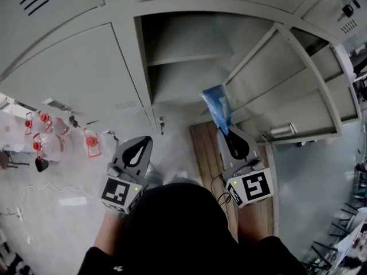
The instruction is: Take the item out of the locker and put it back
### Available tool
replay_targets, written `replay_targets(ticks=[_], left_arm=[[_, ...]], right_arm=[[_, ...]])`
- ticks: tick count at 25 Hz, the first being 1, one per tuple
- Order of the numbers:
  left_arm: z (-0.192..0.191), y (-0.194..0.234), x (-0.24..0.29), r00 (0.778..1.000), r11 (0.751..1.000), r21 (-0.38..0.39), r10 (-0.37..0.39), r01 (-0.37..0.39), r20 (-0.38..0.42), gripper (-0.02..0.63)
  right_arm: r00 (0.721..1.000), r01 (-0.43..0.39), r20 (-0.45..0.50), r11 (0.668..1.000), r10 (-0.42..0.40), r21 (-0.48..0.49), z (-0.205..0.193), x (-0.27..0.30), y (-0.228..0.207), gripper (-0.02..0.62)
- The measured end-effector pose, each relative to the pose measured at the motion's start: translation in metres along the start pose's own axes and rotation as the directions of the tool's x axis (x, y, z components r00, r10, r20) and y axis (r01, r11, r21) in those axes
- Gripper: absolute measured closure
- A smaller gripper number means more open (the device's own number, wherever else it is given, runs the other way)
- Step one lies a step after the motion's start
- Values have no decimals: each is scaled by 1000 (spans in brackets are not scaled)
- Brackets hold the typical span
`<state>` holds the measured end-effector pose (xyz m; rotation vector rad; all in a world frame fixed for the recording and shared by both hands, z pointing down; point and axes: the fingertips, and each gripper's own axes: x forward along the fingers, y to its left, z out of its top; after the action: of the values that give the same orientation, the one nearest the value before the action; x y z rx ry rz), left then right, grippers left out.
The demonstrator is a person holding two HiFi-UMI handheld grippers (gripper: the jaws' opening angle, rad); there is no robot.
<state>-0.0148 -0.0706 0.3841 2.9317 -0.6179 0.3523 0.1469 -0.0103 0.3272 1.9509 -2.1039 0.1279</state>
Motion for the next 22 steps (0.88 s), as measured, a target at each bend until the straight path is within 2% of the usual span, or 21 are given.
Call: replay_targets(ticks=[8,12,14,22], left_arm=[[-11,16,-22,995,995,-21,97,-97,2,597],[-12,22,-33,987,982,-102,154,-157,-37,597],[-13,25,-37,982,975,-118,182,-185,-42,597],[-24,39,-52,968,964,-83,249,-252,-38,597]], right_arm=[[996,-73,-56,997,72,-22,-20,43,11,577],[991,-106,-90,994,103,-25,-33,66,16,577],[987,-122,-107,992,118,-31,-39,77,18,577],[971,-174,-178,983,162,-53,-65,120,24,575]])
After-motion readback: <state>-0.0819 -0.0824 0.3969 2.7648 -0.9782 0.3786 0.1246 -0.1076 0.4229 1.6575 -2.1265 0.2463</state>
